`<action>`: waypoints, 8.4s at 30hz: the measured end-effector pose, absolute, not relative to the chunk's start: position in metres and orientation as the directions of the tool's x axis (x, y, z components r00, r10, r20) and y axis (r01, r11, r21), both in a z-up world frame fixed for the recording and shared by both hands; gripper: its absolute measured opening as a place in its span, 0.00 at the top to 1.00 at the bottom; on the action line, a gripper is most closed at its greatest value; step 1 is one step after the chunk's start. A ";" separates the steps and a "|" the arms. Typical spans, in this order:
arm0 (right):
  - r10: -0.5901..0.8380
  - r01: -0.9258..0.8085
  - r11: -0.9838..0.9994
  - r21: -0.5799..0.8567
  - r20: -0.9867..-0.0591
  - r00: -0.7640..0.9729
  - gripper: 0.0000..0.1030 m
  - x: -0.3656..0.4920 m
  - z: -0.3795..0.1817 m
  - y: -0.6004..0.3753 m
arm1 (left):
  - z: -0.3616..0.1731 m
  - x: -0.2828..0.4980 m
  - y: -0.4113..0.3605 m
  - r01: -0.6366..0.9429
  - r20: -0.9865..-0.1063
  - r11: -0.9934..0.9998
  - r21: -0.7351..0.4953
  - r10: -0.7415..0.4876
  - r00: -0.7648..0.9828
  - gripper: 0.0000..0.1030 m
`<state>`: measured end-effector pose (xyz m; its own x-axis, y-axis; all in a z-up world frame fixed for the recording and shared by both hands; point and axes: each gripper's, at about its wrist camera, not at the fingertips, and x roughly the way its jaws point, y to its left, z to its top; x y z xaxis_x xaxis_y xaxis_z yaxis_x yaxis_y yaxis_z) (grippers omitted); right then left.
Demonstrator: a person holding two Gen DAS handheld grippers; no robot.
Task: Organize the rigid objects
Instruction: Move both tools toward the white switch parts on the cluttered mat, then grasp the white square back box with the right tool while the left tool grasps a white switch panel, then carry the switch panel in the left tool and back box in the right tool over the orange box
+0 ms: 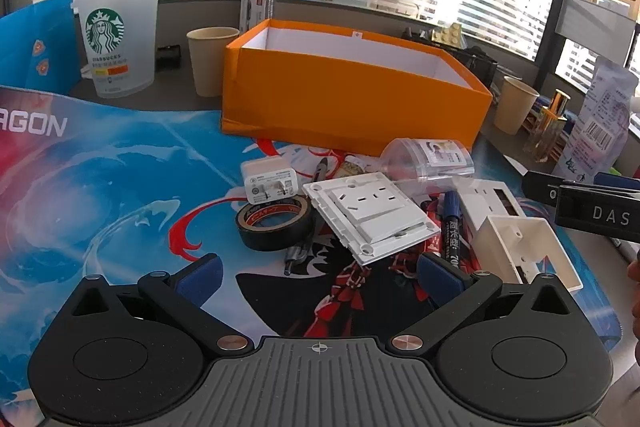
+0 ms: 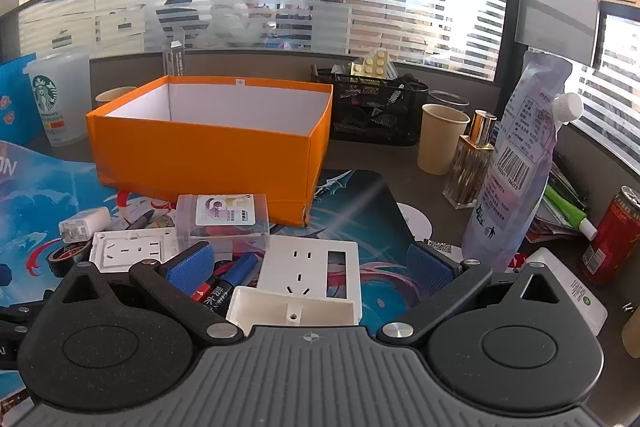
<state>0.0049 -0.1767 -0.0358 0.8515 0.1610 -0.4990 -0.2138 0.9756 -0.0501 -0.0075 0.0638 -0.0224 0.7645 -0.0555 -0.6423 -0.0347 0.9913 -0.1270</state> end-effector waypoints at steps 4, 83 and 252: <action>0.160 -0.213 0.975 -0.056 -0.485 0.860 0.00 0.002 -0.035 -0.176 | -0.022 -0.009 0.064 -0.033 -0.644 0.991 -0.127 -0.057 0.763 0.00; 0.336 -0.314 0.940 0.137 -0.542 0.770 0.76 -0.009 -0.102 -0.214 | -0.058 0.067 0.009 0.247 -0.555 0.958 0.144 -0.128 0.822 0.39; 0.418 -0.431 0.897 0.095 -0.498 0.760 0.18 0.225 -0.015 -0.105 | 0.041 0.251 0.105 0.148 -0.457 0.972 -0.182 -0.216 0.863 0.83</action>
